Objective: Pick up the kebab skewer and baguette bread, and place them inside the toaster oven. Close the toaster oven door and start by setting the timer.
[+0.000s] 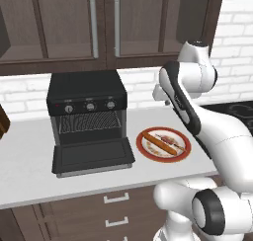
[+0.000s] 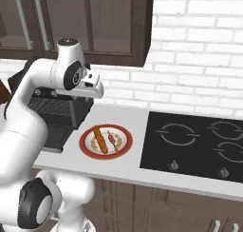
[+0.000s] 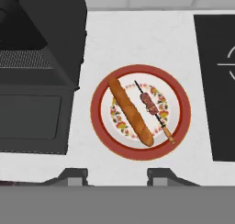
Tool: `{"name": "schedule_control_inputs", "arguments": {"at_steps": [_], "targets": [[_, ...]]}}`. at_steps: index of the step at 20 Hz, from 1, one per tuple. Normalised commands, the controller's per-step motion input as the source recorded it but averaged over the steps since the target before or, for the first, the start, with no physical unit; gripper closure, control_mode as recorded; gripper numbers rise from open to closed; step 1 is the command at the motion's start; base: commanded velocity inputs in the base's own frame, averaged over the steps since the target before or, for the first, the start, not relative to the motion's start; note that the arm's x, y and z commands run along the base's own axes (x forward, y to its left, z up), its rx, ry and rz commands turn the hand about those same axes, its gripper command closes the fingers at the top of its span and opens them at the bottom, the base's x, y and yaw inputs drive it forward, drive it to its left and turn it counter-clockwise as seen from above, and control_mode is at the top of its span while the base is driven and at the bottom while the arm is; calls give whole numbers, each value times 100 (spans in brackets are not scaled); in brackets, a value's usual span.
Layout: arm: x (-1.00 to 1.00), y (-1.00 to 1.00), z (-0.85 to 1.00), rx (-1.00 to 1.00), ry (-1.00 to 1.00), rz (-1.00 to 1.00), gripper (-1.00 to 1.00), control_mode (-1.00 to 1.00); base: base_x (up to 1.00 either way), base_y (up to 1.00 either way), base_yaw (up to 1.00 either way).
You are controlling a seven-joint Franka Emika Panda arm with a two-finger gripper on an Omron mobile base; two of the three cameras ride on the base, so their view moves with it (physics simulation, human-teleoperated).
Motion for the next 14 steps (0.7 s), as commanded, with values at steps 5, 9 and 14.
{"name": "schedule_control_inputs", "arguments": {"at_steps": [5, 9, 14], "targets": [[-23, 28, -4, 0, -3, -1, -100, -100, 0, 0, 0], [-35, 99, -4, 0, -16, 0, -100, -100, 0, 0, 0], [-6, 85, 0, 1, -15, -3, -100, -100, 0, 0, 0]]}}
